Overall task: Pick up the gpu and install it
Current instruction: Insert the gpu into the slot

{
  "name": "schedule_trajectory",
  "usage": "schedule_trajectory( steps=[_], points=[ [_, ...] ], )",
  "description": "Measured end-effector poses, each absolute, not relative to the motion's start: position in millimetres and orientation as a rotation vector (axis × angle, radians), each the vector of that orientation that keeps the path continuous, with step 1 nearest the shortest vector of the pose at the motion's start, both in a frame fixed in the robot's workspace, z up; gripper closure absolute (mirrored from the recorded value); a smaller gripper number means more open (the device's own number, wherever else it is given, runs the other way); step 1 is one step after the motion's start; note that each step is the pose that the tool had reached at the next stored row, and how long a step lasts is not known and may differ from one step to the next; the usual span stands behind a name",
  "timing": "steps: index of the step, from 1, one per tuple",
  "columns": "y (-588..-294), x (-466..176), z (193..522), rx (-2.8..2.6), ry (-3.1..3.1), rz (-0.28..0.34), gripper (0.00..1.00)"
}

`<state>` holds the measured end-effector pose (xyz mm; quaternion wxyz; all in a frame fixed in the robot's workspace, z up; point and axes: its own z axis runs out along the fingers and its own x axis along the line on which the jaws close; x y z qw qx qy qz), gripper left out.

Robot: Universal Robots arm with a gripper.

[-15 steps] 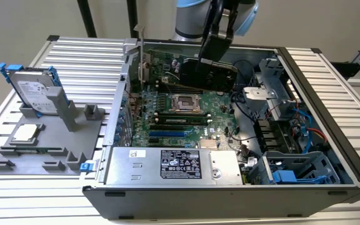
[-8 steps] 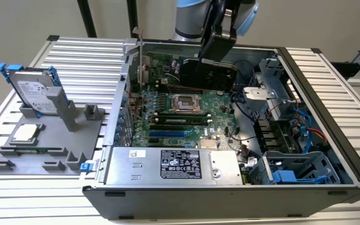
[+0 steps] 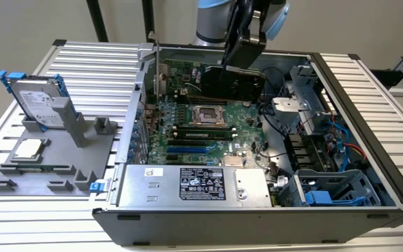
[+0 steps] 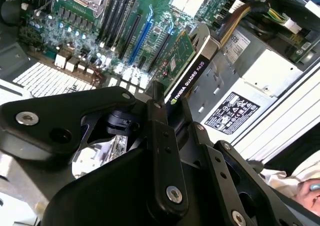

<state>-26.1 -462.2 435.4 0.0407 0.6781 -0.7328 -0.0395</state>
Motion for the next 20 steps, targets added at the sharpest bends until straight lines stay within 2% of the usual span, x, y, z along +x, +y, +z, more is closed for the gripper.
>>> schedule_trajectory(
  steps=[20],
  points=[
    [-456.7, -26.2, 424.9, 2.092, -2.259, -0.092, 1.00]
  ],
)
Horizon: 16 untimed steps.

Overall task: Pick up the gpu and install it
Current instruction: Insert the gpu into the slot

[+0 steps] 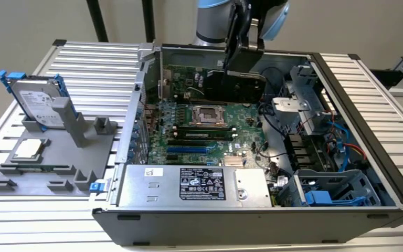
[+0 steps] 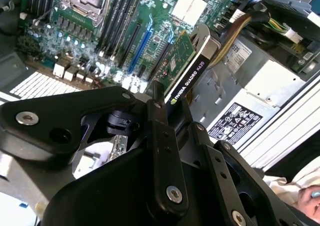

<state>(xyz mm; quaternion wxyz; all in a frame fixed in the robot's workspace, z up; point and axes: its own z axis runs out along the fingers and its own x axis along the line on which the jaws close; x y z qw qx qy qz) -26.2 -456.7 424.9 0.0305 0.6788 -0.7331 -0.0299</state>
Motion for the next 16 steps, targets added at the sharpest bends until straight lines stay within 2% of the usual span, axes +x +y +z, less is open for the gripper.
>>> schedule_trajectory(
  steps=[16],
  points=[
    [-453.2, -26.2, 422.1, 2.092, -2.259, -0.092, 1.00]
  ],
)
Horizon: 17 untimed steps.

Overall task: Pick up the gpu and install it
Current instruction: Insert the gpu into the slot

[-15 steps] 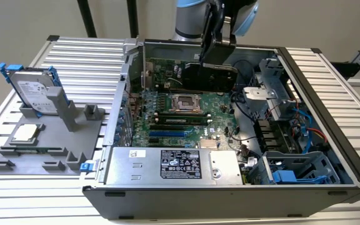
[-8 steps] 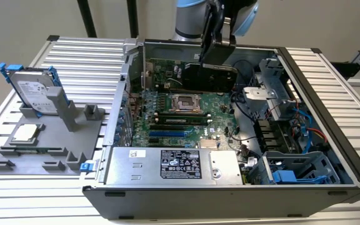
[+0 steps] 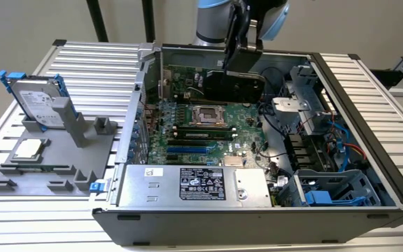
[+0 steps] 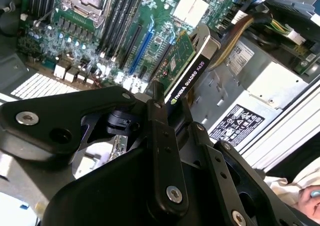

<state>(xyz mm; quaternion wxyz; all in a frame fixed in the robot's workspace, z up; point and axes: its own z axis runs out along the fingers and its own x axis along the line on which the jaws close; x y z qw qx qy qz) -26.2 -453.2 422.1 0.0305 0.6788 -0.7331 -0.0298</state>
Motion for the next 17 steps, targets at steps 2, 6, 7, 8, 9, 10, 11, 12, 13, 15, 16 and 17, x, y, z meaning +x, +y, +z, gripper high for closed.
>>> schedule_trajectory(
  steps=[2, 6, 7, 8, 9, 10, 11, 12, 13, 15, 16, 17],
  points=[
    [-452.4, -26.1, 421.6, 2.092, -2.259, -0.092, 1.00],
    [-451.7, -26.2, 420.9, 2.092, -2.259, -0.092, 1.00],
    [-451.7, -26.2, 420.9, 2.092, -2.259, -0.091, 1.00],
    [-451.7, -26.2, 420.9, 2.092, -2.259, -0.091, 1.00],
    [-451.7, -26.2, 420.8, 2.092, -2.259, -0.091, 1.00],
    [-451.6, -26.2, 420.7, 2.092, -2.259, -0.091, 1.00],
    [-451.6, -26.1, 420.4, 2.092, -2.259, -0.091, 1.00],
    [-451.6, -26.1, 420.2, 2.092, -2.259, -0.091, 1.00],
    [-451.6, -26.1, 419.8, 2.092, -2.259, -0.091, 1.00],
    [-451.6, -26.2, 418.8, 2.092, -2.259, -0.091, 1.00],
    [-451.7, -26.2, 418.3, 2.092, -2.259, -0.091, 1.00],
    [-451.7, -26.2, 417.7, 2.092, -2.259, -0.091, 1.00]
  ],
)
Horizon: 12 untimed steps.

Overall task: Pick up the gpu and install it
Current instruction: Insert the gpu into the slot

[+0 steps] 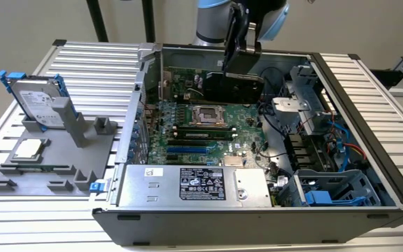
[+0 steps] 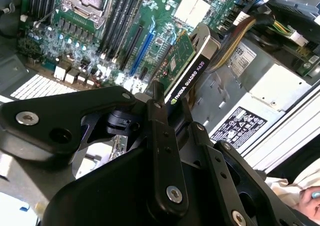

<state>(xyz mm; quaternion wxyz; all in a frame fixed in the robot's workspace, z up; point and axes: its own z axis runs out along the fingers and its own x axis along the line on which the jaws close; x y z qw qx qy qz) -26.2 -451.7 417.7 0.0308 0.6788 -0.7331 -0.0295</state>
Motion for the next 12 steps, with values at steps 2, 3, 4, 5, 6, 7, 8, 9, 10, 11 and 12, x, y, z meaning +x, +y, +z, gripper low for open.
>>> schedule_trajectory(
  steps=[2, 3, 4, 5, 6, 7, 8, 9, 10, 11, 12],
  points=[
    [-451.7, -26.2, 416.7, 2.092, -2.259, -0.091, 1.00],
    [-451.7, -26.2, 416.3, 2.092, -2.259, -0.091, 1.00],
    [-451.7, -26.2, 415.7, 2.092, -2.259, -0.091, 1.00],
    [-451.7, -26.2, 415.3, 2.092, -2.259, -0.091, 1.00],
    [-451.7, -26.2, 414.8, 2.092, -2.259, -0.091, 1.00],
    [-451.7, -26.2, 414.3, 2.092, -2.259, -0.091, 1.00],
    [-451.7, -26.2, 413.9, 2.092, -2.259, -0.091, 1.00],
    [-451.7, -26.2, 413.4, 2.092, -2.259, -0.091, 1.00],
    [-451.7, -26.2, 412.9, 2.092, -2.259, -0.091, 1.00],
    [-451.7, -26.2, 412.4, 2.092, -2.259, -0.091, 1.00],
    [-451.7, -26.2, 412.0, 2.092, -2.259, -0.091, 1.00]
  ],
)
